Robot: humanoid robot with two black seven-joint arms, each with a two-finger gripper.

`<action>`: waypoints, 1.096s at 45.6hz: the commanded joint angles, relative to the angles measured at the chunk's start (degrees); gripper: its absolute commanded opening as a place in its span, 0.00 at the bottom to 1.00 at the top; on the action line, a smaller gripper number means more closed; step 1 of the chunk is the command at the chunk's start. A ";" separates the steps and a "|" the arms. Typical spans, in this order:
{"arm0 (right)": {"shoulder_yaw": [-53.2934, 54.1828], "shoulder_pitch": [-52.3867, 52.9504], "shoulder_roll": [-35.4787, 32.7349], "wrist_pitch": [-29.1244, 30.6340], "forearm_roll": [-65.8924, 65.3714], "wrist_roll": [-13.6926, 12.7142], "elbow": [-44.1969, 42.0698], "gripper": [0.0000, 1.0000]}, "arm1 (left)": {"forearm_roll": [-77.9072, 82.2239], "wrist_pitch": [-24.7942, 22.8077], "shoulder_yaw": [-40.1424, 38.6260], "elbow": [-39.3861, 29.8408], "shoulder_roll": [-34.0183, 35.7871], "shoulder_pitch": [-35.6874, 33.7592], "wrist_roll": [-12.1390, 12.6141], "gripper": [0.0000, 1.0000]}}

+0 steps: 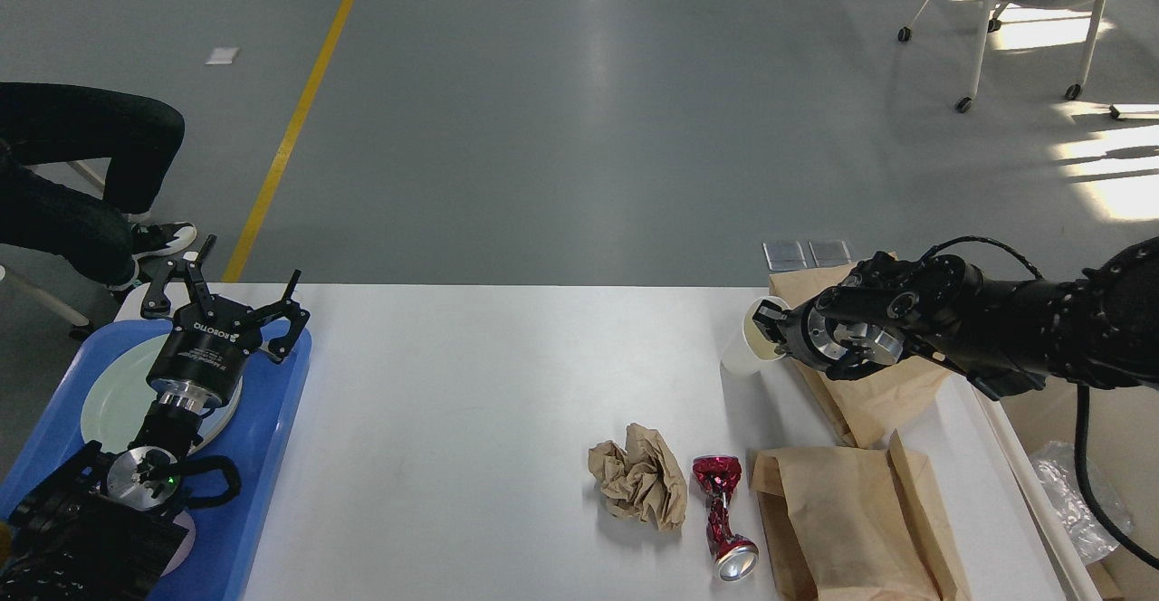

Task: Tidy desktop
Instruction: 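Lift the cup and drop it into the white bin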

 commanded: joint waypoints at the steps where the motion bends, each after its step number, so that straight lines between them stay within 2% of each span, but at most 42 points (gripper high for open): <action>1: 0.37 7.33 -6.03 1.33 -0.06 -0.09 7.73 0.00 | 0.00 0.00 0.00 0.00 0.00 -0.01 0.00 0.97; 6: 0.28 15.94 -11.48 5.98 -0.06 -0.09 13.01 0.00 | 0.00 0.00 0.00 0.00 0.00 -0.01 0.00 0.97; 10: 0.28 22.27 -16.23 11.95 -0.06 -0.09 15.12 0.00 | 0.00 0.00 0.00 0.00 0.00 -0.01 0.00 0.97; 17: 0.28 31.33 -22.30 22.77 -0.06 -0.09 16.27 0.00 | 0.00 0.00 0.00 0.00 0.00 -0.01 0.00 0.97; 26: 0.19 39.42 -28.63 30.86 -0.06 -0.09 16.79 0.00 | 0.00 0.00 0.00 0.00 0.00 -0.01 0.00 0.97; 34: -2.08 36.80 -31.88 28.59 -0.85 -0.09 13.82 0.00 | 0.00 0.00 0.00 0.00 0.00 0.08 0.00 0.97; 44: -3.06 17.65 -36.62 18.66 -0.67 -0.09 2.48 0.00 | 0.00 0.00 0.00 0.00 0.00 -0.01 0.00 0.97; 50: -2.27 6.57 -38.83 12.59 -0.76 0.35 -1.48 0.00 | 0.00 0.00 0.00 0.00 0.00 0.08 0.00 0.97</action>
